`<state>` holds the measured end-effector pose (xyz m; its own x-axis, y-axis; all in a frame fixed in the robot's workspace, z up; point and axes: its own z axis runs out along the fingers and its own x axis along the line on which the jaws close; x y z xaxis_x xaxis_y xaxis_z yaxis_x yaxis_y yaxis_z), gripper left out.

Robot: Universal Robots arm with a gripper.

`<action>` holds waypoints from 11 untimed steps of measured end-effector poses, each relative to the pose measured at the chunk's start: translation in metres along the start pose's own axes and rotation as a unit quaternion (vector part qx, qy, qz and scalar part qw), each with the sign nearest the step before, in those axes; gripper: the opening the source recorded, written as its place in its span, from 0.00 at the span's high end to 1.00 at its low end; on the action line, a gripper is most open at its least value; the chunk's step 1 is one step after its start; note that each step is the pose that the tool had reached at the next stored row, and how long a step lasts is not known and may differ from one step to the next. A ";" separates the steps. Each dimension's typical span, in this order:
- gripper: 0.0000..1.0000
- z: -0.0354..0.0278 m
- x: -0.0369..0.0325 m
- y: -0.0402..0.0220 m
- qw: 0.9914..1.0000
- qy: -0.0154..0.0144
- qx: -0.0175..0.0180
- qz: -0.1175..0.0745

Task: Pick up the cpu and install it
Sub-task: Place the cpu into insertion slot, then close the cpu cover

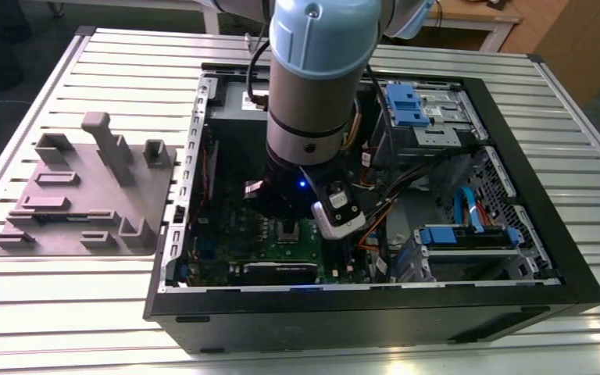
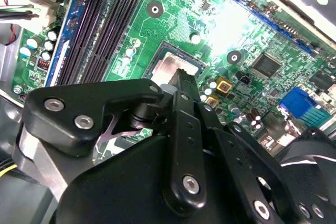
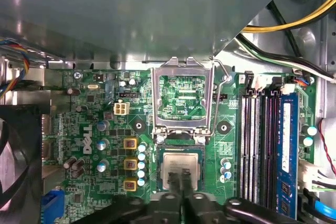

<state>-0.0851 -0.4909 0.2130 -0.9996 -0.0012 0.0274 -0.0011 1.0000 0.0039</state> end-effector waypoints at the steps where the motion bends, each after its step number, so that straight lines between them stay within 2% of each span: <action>1: 0.90 -0.0001 0.0000 0.0000 1.000 0.000 0.000 0.000; 11: 0.90 -0.0001 0.0000 0.0000 1.000 0.001 0.000 0.000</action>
<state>-0.0851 -0.4909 0.2131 -0.9996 -0.0012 0.0289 -0.0011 1.0000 0.0036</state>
